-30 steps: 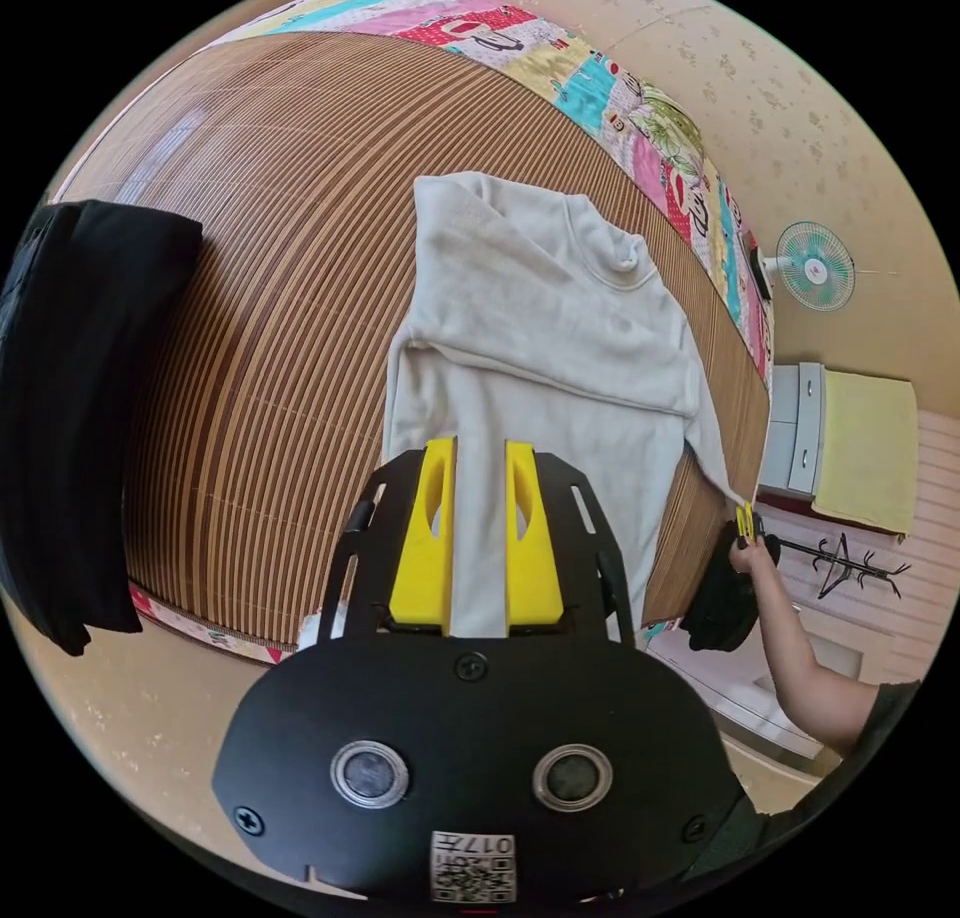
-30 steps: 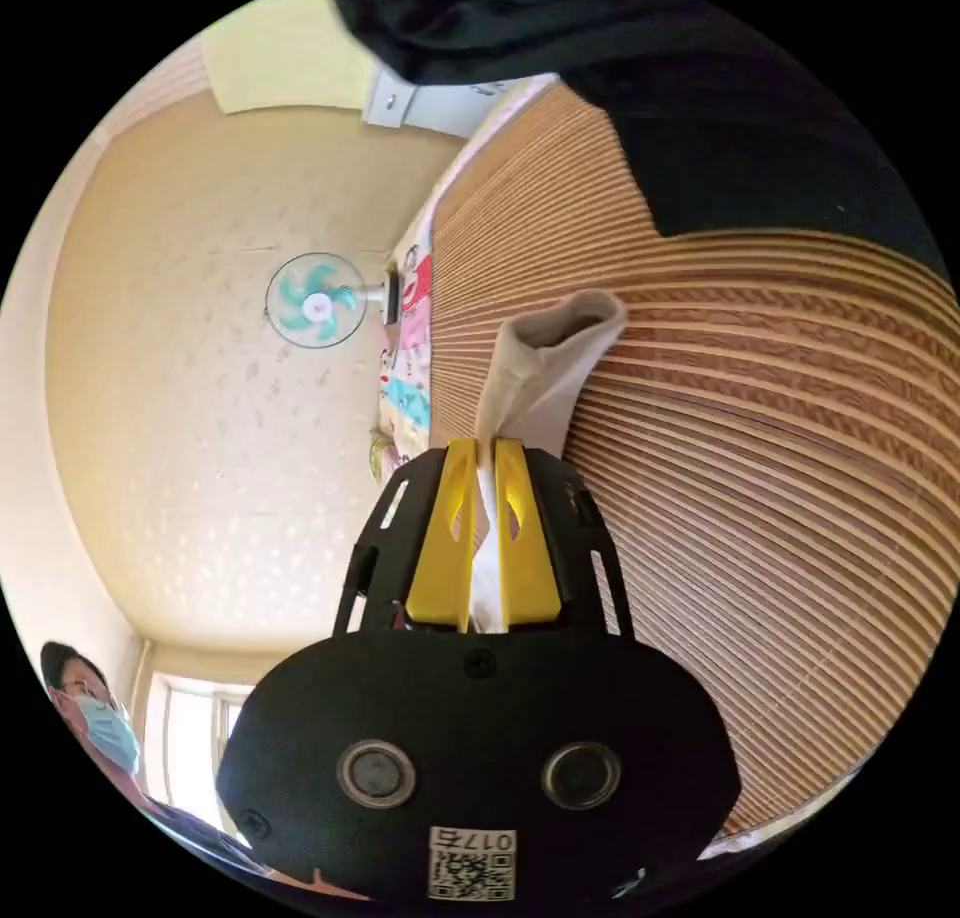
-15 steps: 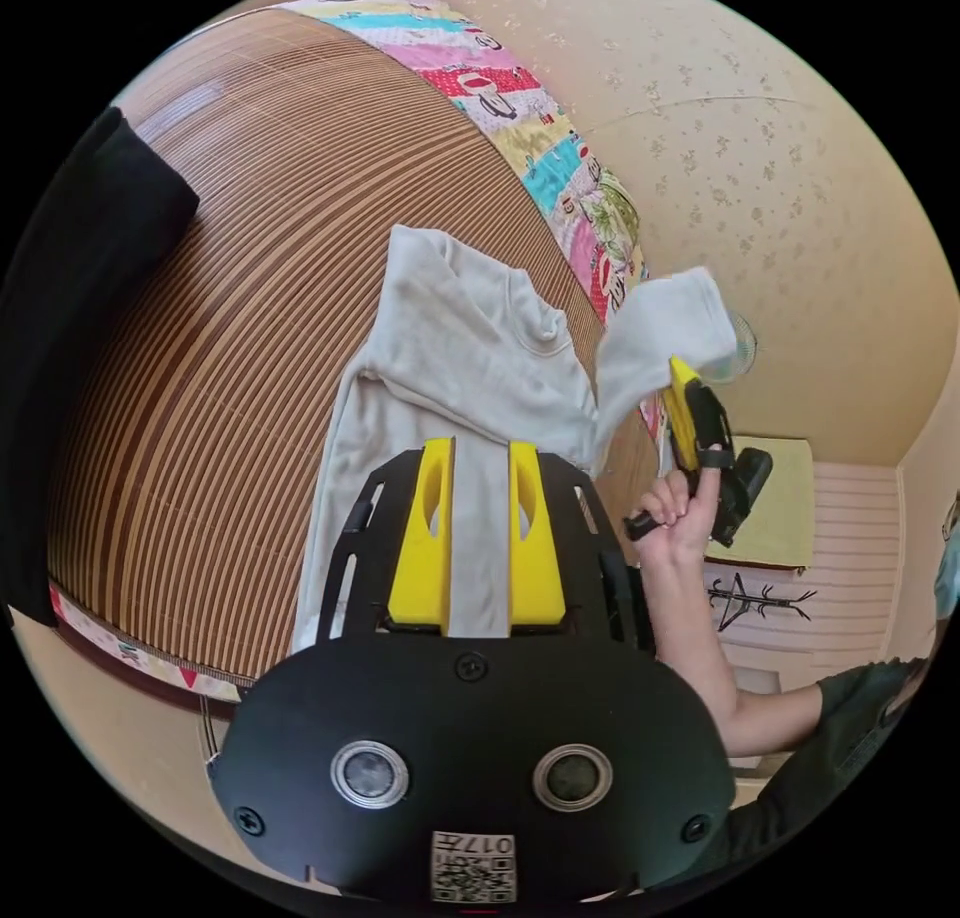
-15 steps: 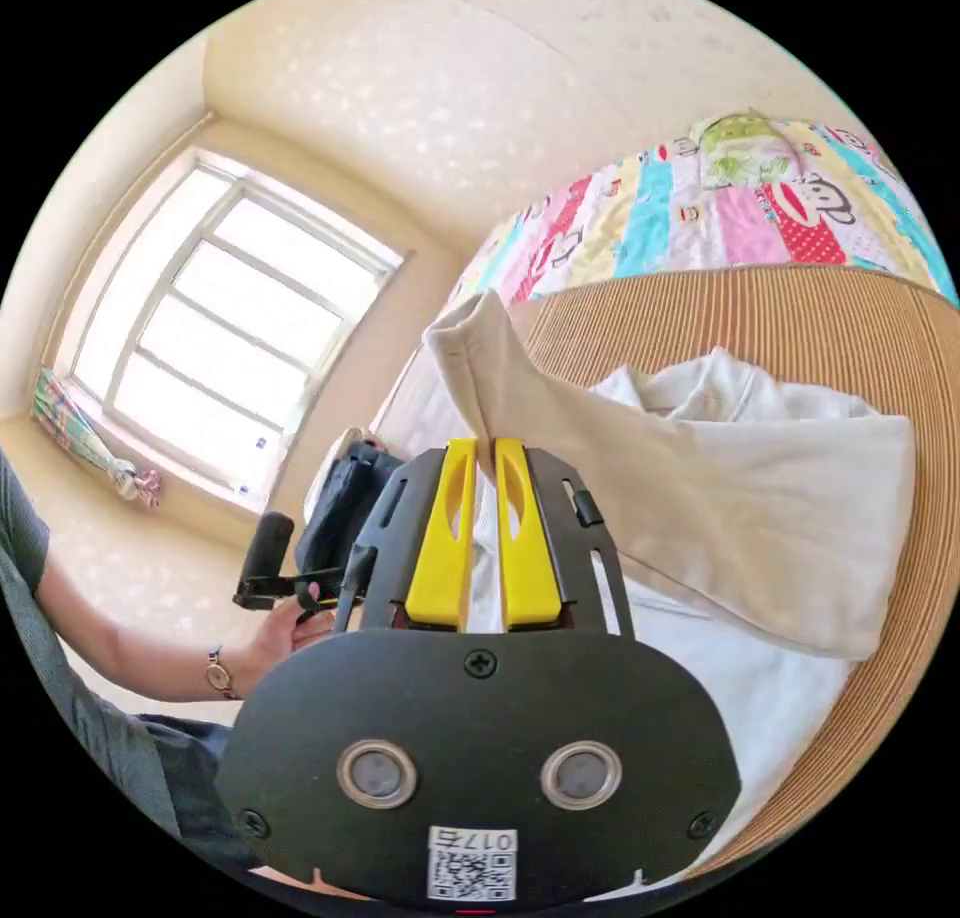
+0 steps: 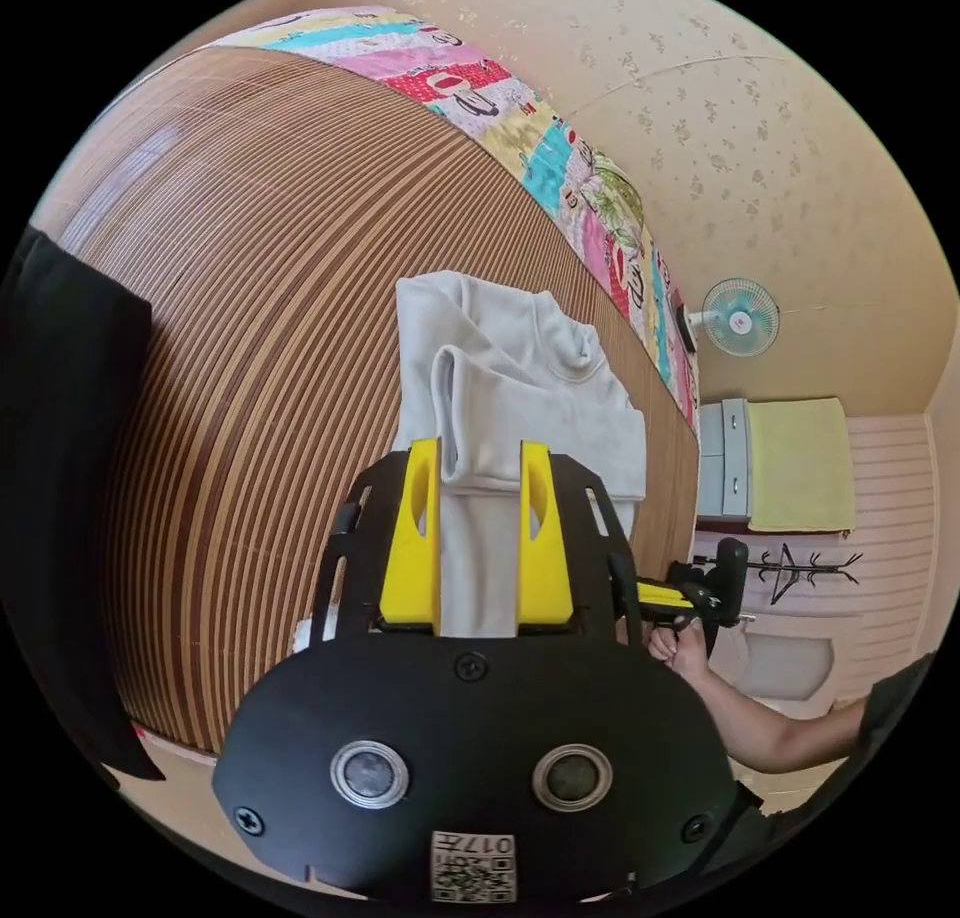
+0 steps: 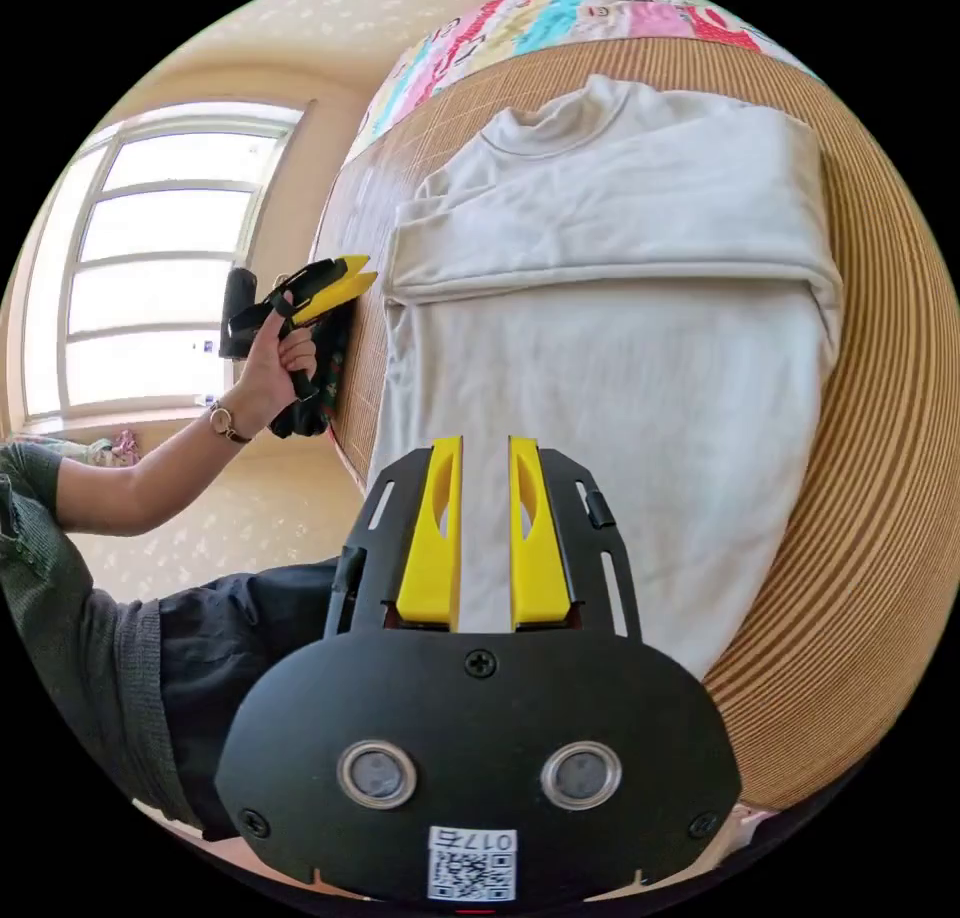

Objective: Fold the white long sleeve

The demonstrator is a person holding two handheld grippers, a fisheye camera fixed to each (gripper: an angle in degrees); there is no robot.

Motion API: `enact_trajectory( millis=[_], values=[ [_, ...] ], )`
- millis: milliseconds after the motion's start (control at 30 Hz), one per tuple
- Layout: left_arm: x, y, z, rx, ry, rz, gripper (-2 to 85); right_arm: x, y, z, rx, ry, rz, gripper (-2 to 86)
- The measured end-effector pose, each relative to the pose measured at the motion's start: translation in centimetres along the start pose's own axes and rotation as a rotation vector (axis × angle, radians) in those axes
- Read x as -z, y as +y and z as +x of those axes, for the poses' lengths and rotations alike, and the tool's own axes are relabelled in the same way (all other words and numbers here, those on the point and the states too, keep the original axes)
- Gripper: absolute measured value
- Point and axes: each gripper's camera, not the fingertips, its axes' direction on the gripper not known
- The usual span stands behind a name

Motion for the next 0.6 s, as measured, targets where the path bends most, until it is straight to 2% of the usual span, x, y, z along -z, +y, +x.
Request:
enact_trajectory(
  millis=[67, 167, 300, 433, 600],
  values=[
    [-3.3, -2.1, 0.1, -0.005, -0.143, -0.111, 4.0, 1.2, 3.2, 1.5, -0.112, -0.037, 0.008, 7.5],
    [-1.3, -2.8, 0.6, -0.070, -0.126, -0.054, 3.3, 3.9, 8.9, 3.0, -0.222, -0.084, 0.073, 7.3],
    [1.4, -0.2, -1.1, -0.064, -0.163, -0.065, 3.2, 6.0, 13.8, 6.1, -0.359, 0.013, 0.010, 8.8],
    [5.1, 8.9, -5.2, -0.081, -0.121, -0.149, 7.0, 6.8, 14.7, 9.2, -0.371, 0.066, -0.060, 10.2],
    [6.8, 22.9, -8.9, -0.025, -0.047, -0.352, 5.8, 5.8, 13.5, 12.1, -0.345, 0.048, -0.173, 11.5]
  ],
)
